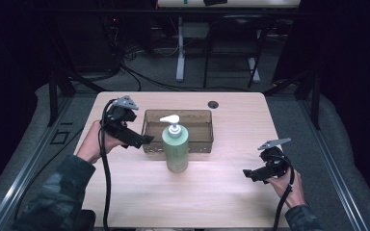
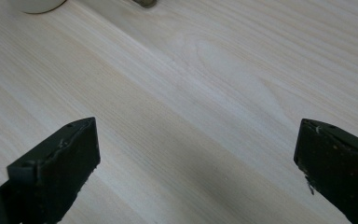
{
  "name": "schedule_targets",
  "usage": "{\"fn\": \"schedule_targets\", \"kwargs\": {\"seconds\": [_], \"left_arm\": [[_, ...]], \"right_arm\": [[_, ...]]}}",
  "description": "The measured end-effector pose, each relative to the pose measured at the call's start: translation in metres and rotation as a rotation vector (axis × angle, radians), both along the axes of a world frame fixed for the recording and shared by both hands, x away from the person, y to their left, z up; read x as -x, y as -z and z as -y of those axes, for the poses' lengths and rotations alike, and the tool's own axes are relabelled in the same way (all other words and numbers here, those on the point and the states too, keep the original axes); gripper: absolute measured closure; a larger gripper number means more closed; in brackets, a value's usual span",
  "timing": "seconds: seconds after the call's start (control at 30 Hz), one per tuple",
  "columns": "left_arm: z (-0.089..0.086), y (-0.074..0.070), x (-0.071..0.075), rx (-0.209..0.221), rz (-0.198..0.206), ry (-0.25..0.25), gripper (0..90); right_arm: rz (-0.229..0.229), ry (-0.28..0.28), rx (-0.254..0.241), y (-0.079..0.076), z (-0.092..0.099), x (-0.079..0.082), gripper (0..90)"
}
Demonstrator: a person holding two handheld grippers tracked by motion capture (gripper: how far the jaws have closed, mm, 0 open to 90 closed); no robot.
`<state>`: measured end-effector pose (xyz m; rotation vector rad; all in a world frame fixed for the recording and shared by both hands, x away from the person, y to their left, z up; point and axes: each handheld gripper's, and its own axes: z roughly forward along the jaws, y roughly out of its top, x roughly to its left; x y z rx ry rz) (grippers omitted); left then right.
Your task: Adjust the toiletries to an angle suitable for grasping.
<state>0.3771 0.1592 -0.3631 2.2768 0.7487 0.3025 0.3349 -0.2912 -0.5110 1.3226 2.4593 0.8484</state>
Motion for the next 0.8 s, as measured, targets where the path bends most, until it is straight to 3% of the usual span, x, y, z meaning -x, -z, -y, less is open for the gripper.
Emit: {"fn": "schedule_targets", "kwargs": {"seconds": [0.1, 0.17, 0.23, 0.33, 0.43, 0.5, 0.53, 0.6, 0.8], "left_arm": [[0.023, -0.014, -0.010, -0.041, 0.022, 0.064, 0.1], [0.029, -0.016, -0.013, -0.058, 0.027, 0.077, 0.1], [0.048, -0.020, -0.020, -0.103, 0.038, 0.126, 0.8], [0.058, -0.021, -0.022, -0.114, 0.042, 0.154, 5.0], [0.070, -0.021, -0.027, -0.134, 0.031, 0.200, 19.6], [0.071, -0.020, -0.027, -0.131, 0.023, 0.208, 30.3], [0.073, -0.019, -0.028, -0.139, 0.023, 0.224, 30.3], [0.077, -0.019, -0.029, -0.138, 0.021, 0.233, 42.1], [0.083, -0.019, -0.032, -0.173, 0.015, 0.284, 59.1]], "right_arm": [[-0.002, -0.002, 0.001, 0.000, 0.001, 0.000, 0.0], [-0.005, -0.002, 0.002, 0.001, 0.002, 0.000, 0.0], [-0.012, -0.005, 0.004, 0.003, 0.002, 0.000, 0.0], [-0.019, -0.006, 0.003, 0.004, 0.002, 0.000, 0.0], [-0.021, -0.013, 0.009, 0.005, 0.002, -0.001, 0.0], [-0.024, -0.011, 0.008, 0.005, 0.003, -0.001, 0.0], [-0.024, -0.011, 0.008, 0.005, 0.003, -0.001, 0.0], [-0.028, -0.007, 0.011, 0.006, 0.003, -0.002, 0.0], [-0.029, -0.006, 0.018, 0.006, 0.005, -0.002, 0.0]]}}
